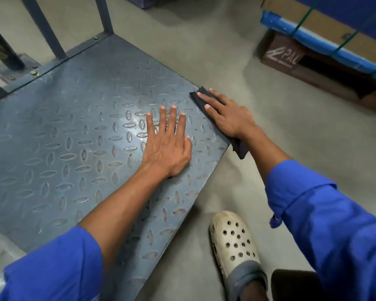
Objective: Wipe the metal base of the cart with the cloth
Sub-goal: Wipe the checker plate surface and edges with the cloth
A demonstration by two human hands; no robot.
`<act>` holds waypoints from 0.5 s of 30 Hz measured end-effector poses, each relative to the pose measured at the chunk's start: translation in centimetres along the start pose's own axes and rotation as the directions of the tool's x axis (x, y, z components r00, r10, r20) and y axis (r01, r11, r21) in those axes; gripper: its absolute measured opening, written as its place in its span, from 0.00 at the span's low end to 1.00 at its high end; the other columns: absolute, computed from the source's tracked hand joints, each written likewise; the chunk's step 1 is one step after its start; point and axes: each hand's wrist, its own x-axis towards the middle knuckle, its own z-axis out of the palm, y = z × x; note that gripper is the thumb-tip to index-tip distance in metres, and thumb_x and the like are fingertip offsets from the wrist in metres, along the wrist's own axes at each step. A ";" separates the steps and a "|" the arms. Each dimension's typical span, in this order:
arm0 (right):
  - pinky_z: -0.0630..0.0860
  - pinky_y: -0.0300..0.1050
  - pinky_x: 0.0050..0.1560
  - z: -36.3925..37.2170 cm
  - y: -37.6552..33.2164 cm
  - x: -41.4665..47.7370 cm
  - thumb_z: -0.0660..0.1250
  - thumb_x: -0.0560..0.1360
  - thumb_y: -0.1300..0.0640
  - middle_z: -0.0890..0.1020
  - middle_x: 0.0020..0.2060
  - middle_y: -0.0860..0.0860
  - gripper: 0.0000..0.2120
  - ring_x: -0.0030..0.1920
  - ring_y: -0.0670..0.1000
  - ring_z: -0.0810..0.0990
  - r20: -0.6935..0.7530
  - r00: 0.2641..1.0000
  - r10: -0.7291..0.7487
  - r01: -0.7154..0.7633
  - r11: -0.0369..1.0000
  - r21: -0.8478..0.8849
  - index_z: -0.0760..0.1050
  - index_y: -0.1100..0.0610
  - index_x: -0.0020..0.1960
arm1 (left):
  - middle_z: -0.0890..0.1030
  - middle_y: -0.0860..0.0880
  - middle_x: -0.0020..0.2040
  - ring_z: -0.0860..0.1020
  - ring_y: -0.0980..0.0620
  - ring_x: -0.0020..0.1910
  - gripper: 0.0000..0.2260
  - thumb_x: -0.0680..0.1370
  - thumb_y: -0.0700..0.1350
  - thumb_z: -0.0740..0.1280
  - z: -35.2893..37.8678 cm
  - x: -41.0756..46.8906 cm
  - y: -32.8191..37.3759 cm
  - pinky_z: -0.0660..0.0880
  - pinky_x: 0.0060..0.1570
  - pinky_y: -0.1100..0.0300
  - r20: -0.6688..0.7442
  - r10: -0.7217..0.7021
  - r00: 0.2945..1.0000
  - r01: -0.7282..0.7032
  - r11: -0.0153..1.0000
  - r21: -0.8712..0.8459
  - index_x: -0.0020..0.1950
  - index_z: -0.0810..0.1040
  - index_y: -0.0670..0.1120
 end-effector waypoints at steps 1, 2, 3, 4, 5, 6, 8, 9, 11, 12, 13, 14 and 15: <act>0.68 0.65 0.74 -0.2 -0.3 0.8 0.43 0.84 0.31 0.58 0.83 0.37 0.21 0.79 0.55 0.68 0.011 1.000 -0.006 0.006 1.000 0.010 0.49 0.19 0.76 | 0.44 0.41 0.88 0.41 0.38 0.86 0.33 0.84 0.58 0.41 0.0 0.1 0.2 0.37 0.81 0.31 -0.004 0.002 1.000 -0.002 1.000 -0.006 0.88 0.48 0.46; 0.68 0.64 0.74 -0.4 -0.8 1.7 0.43 0.84 0.31 0.59 0.83 0.37 0.21 0.79 0.54 0.68 0.033 0.999 -0.015 0.014 1.000 0.018 0.49 0.19 0.76 | 0.45 0.41 0.88 0.41 0.37 0.86 0.33 0.84 0.58 0.42 0.1 0.1 0.2 0.37 0.81 0.31 -0.010 0.003 1.000 -0.003 1.000 -0.014 0.88 0.49 0.46; 0.68 0.64 0.74 -0.5 -1.3 2.5 0.43 0.84 0.31 0.60 0.83 0.37 0.21 0.79 0.53 0.68 0.052 0.998 -0.025 0.024 0.999 0.027 0.48 0.19 0.76 | 0.45 0.41 0.88 0.41 0.37 0.86 0.33 0.84 0.58 0.42 0.1 0.1 0.2 0.37 0.81 0.30 -0.015 0.003 1.000 -0.003 1.000 -0.019 0.88 0.50 0.46; 0.69 0.63 0.75 -0.6 -1.6 2.9 0.42 0.83 0.31 0.62 0.82 0.38 0.21 0.80 0.51 0.68 0.063 0.997 -0.034 0.031 0.999 0.041 0.48 0.19 0.76 | 0.45 0.40 0.88 0.42 0.37 0.86 0.33 0.84 0.58 0.42 0.1 0.0 0.2 0.37 0.81 0.31 -0.016 0.004 1.000 -0.005 1.000 -0.022 0.88 0.50 0.47; 0.69 0.62 0.75 -0.6 -1.5 2.8 0.42 0.83 0.31 0.63 0.82 0.38 0.21 0.79 0.50 0.68 0.058 0.998 -0.028 0.025 0.999 0.047 0.48 0.19 0.76 | 0.46 0.41 0.88 0.42 0.37 0.86 0.33 0.84 0.58 0.42 0.1 -0.2 0.2 0.37 0.81 0.31 -0.016 0.015 1.000 -0.016 1.000 -0.021 0.88 0.50 0.47; 0.69 0.62 0.75 -0.5 -1.3 2.2 0.43 0.83 0.31 0.63 0.82 0.38 0.21 0.79 0.50 0.68 0.037 0.999 -0.002 0.000 0.999 0.046 0.49 0.19 0.76 | 0.46 0.41 0.88 0.42 0.37 0.86 0.33 0.84 0.58 0.42 0.1 -0.4 0.2 0.37 0.81 0.31 -0.020 0.030 0.999 -0.030 0.999 -0.019 0.88 0.50 0.47; 0.68 0.61 0.75 0.3 -0.8 -0.2 0.45 0.84 0.31 0.62 0.82 0.37 0.21 0.79 0.52 0.68 -0.051 0.991 0.126 -0.123 0.990 0.063 0.53 0.20 0.76 | 0.46 0.41 0.88 0.42 0.38 0.86 0.32 0.84 0.57 0.42 0.2 -1.0 0.2 0.37 0.82 0.32 -0.025 0.050 0.998 -0.050 0.999 -0.017 0.88 0.50 0.47; 0.66 0.61 0.76 1.3 -0.7 -1.6 0.46 0.84 0.32 0.61 0.83 0.38 0.21 0.79 0.53 0.66 -0.101 0.973 0.206 -0.196 0.975 0.101 0.56 0.22 0.77 | 0.46 0.41 0.88 0.42 0.38 0.86 0.32 0.84 0.57 0.42 0.2 -1.1 0.1 0.37 0.82 0.32 -0.026 0.056 0.998 -0.057 0.998 -0.019 0.88 0.50 0.47; 0.56 0.57 0.82 3.8 -0.7 -3.4 0.47 0.84 0.33 0.59 0.84 0.41 0.23 0.83 0.53 0.57 -0.166 0.945 0.283 -0.252 0.950 0.184 0.59 0.25 0.78 | 0.45 0.41 0.88 0.41 0.38 0.86 0.32 0.84 0.57 0.42 0.3 -1.2 0.2 0.37 0.81 0.32 -0.024 0.062 0.998 -0.062 0.998 -0.024 0.88 0.49 0.47; 0.50 0.56 0.84 4.9 -0.8 -3.6 0.46 0.83 0.32 0.59 0.84 0.43 0.24 0.84 0.53 0.53 -0.193 0.935 0.297 -0.258 0.945 0.203 0.59 0.26 0.79 | 0.45 0.40 0.88 0.41 0.38 0.86 0.32 0.84 0.57 0.42 0.3 -1.1 0.2 0.37 0.81 0.32 -0.022 0.061 0.998 -0.062 0.998 -0.025 0.88 0.48 0.47; 0.46 0.55 0.84 5.5 -0.7 -3.3 0.45 0.83 0.31 0.58 0.85 0.44 0.25 0.85 0.53 0.50 -0.207 0.926 0.316 -0.271 0.938 0.216 0.59 0.26 0.79 | 0.44 0.40 0.87 0.41 0.37 0.86 0.32 0.84 0.58 0.42 0.4 -1.1 0.3 0.37 0.81 0.31 -0.019 0.059 0.998 -0.059 0.998 -0.026 0.88 0.48 0.47; 0.45 0.54 0.84 5.6 -0.6 -2.7 0.46 0.82 0.31 0.59 0.85 0.45 0.25 0.85 0.53 0.50 -0.209 0.919 0.334 -0.286 0.930 0.229 0.60 0.26 0.79 | 0.44 0.40 0.87 0.41 0.37 0.86 0.32 0.84 0.58 0.42 0.4 -1.0 0.3 0.37 0.81 0.31 -0.021 0.056 0.998 -0.056 0.998 -0.027 0.88 0.48 0.47; 0.47 0.53 0.84 5.2 -0.4 -2.0 0.47 0.82 0.31 0.60 0.84 0.45 0.25 0.85 0.53 0.52 -0.207 0.917 0.342 -0.293 0.927 0.235 0.60 0.26 0.78 | 0.45 0.40 0.87 0.41 0.37 0.86 0.32 0.84 0.58 0.42 0.4 -1.0 0.4 0.37 0.81 0.30 -0.025 0.056 0.998 -0.057 0.998 -0.027 0.88 0.48 0.47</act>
